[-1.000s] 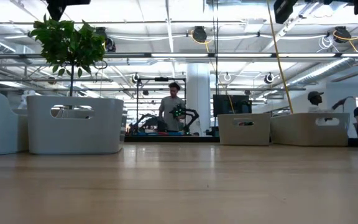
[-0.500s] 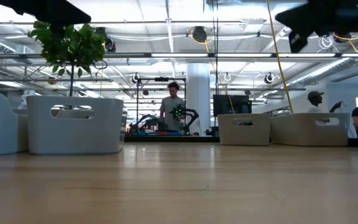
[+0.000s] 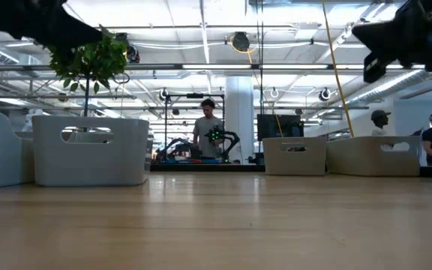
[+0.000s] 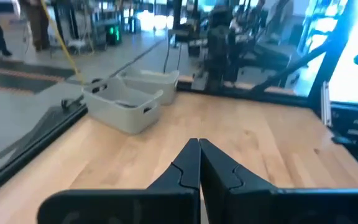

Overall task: Sort crayons/erasers/pens/pencils in bins
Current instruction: Return to Home Position

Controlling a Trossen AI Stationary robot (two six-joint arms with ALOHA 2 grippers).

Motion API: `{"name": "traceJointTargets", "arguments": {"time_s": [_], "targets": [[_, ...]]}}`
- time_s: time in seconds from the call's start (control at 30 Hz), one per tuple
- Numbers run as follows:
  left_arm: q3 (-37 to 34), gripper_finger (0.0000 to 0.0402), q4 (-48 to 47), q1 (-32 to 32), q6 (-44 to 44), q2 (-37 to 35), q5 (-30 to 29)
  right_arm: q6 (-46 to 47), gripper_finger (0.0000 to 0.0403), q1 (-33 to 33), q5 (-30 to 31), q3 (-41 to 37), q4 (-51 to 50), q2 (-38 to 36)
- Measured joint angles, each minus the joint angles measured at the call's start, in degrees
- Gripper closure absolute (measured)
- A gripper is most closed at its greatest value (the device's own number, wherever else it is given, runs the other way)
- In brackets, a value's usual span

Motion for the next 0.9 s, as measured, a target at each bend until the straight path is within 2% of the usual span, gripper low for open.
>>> {"name": "traceJointTargets", "arguments": {"time_s": [0.17,0.37,0.57,0.8,0.9], "targets": [[-6.0,0.0398,5.9,0.1,0.4,-4.9,0.3,-2.1,0.0399,0.0,0.0,-0.2,-3.5,-0.9],[-13.8,0.0399,5.4,0.1,-0.1,-13.2,-1.9,-3.6,0.0399,0.0,0.2,-0.3,-13.2,-0.6],[-18.2,0.0400,4.7,0.1,-0.4,-20.0,-2.7,-3.7,0.0399,0.0,0.1,-0.3,-13.3,0.0],[-19.8,0.0399,4.7,-0.8,-0.2,-20.0,-2.1,-3.6,0.0399,0.0,0.0,-0.4,-13.2,0.0],[-19.8,0.0390,4.7,-0.7,-0.5,-19.9,-4.5,-3.7,0.0399,0.0,0.0,-0.4,-13.1,0.1]]}}
